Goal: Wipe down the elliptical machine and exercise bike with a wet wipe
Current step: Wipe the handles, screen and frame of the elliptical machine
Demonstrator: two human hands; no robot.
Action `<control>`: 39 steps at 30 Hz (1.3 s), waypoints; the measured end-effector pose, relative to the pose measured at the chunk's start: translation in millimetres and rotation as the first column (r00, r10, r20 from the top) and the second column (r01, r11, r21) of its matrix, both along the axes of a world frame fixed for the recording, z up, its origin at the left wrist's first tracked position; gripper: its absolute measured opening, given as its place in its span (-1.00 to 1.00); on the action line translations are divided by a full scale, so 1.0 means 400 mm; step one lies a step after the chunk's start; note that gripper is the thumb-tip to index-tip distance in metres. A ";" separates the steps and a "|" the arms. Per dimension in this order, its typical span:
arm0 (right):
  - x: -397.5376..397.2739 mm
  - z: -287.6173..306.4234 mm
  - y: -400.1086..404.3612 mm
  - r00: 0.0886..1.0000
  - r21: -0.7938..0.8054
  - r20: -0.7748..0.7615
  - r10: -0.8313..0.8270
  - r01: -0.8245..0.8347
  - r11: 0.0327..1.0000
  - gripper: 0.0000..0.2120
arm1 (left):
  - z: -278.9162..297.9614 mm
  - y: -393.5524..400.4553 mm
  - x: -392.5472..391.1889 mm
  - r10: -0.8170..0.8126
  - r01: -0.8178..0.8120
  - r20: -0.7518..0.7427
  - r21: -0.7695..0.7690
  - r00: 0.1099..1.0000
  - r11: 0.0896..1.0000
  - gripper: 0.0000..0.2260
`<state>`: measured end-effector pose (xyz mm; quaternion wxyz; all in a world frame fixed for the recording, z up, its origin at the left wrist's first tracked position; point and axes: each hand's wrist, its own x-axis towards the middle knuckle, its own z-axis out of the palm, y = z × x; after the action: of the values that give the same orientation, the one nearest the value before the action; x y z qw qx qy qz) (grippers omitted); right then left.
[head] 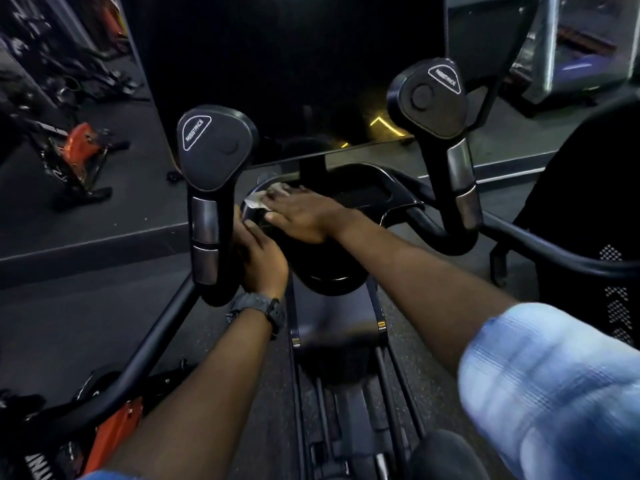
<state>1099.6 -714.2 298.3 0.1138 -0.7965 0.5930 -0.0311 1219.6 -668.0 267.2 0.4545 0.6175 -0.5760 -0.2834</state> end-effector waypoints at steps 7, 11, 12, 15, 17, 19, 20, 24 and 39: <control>-0.072 -0.016 0.103 0.995 -0.047 0.086 0.044 -0.040 0.998 -0.48 | 0.004 -0.007 0.000 0.050 -0.020 -0.237 0.127 0.970 0.992 -0.52; 0.017 0.004 0.032 1.000 -0.043 -0.002 -0.011 0.011 0.999 -0.40 | 0.009 -0.004 -0.005 0.068 0.012 -0.364 0.213 0.929 0.977 -0.54; 0.052 0.006 0.028 1.000 -0.049 0.013 0.007 -0.007 0.999 -0.40 | 0.020 -0.005 -0.001 0.072 -0.014 -0.351 0.165 0.934 0.986 -0.56; 0.061 0.000 0.078 0.986 -0.102 0.143 0.083 -0.069 0.992 -0.52 | 0.032 -0.016 0.004 0.182 -0.144 -0.381 0.127 0.906 0.981 -0.60; 0.005 0.001 0.121 0.974 -0.129 0.198 0.107 -0.082 0.988 -0.59 | 0.037 -0.015 0.005 0.173 -0.139 -0.319 0.125 0.932 0.982 -0.49; -0.036 0.002 0.122 0.985 -0.108 0.174 0.023 -0.004 0.994 -0.57 | 0.038 -0.017 0.007 0.183 -0.152 -0.289 0.127 0.940 0.980 -0.42; -0.028 0.004 0.113 0.988 -0.084 0.156 -0.003 0.016 0.996 -0.57 | 0.043 -0.014 0.006 0.182 -0.147 -0.307 0.132 0.934 0.980 -0.43; 0.088 -0.007 0.084 0.983 -0.115 0.143 0.112 -0.096 0.989 -0.54 | 0.061 0.006 -0.005 0.192 -0.150 -0.371 0.139 0.909 0.979 -0.42; -0.004 -0.022 -0.033 0.980 -0.013 -0.035 -0.195 0.194 0.981 -0.20 | 0.046 -0.019 -0.016 0.095 -0.084 -0.082 0.121 0.992 0.989 -0.42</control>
<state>1098.0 -727.3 289.4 0.0957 -0.7357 0.6698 -0.0307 1213.1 -675.8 285.5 0.4543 0.6555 -0.5096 -0.3227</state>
